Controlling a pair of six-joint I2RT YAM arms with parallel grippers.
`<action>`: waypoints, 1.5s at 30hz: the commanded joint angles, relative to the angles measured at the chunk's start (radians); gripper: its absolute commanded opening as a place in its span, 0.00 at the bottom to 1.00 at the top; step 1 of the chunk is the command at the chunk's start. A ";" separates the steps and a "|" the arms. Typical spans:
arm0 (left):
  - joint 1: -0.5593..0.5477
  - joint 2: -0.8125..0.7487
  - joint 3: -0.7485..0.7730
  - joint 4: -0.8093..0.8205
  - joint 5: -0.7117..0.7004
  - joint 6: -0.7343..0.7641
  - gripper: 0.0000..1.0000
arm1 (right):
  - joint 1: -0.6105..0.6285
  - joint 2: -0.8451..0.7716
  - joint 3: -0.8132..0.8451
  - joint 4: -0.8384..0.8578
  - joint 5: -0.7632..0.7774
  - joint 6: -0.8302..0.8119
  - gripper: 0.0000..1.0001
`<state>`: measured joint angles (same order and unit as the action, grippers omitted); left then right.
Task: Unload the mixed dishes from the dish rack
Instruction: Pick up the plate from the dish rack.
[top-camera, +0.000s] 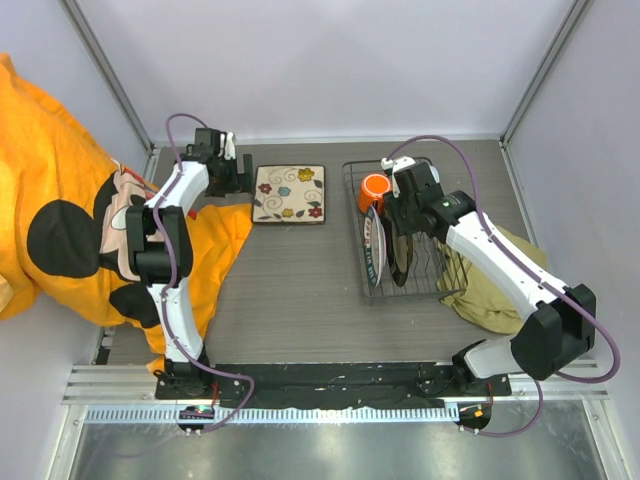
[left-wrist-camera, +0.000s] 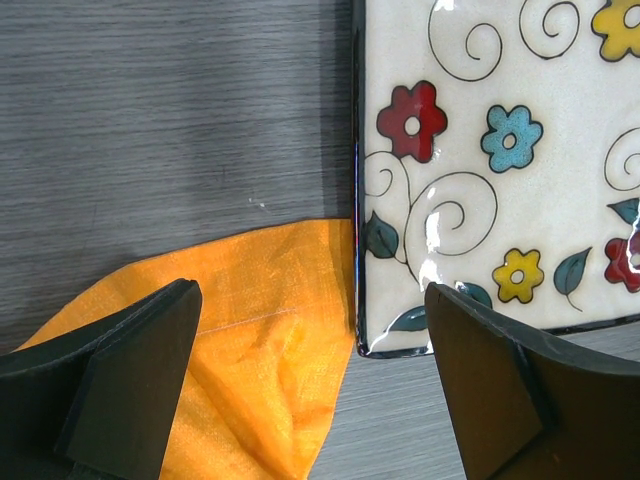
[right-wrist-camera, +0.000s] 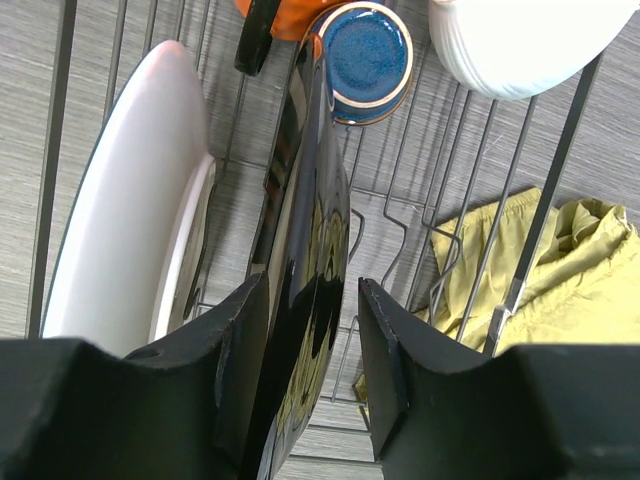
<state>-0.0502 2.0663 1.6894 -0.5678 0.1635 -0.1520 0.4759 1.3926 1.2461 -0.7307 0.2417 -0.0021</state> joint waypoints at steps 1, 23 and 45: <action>0.007 -0.072 -0.005 0.032 -0.012 -0.001 1.00 | -0.003 0.014 0.047 -0.003 0.056 0.001 0.29; 0.006 -0.092 -0.011 0.026 -0.025 0.006 1.00 | 0.087 0.071 0.167 -0.041 0.194 -0.041 0.01; 0.006 -0.078 0.001 0.013 -0.015 0.011 1.00 | 0.142 0.097 0.220 -0.072 0.277 -0.099 0.01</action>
<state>-0.0502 2.0312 1.6787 -0.5671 0.1490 -0.1493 0.6025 1.4940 1.3991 -0.8242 0.4911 -0.0772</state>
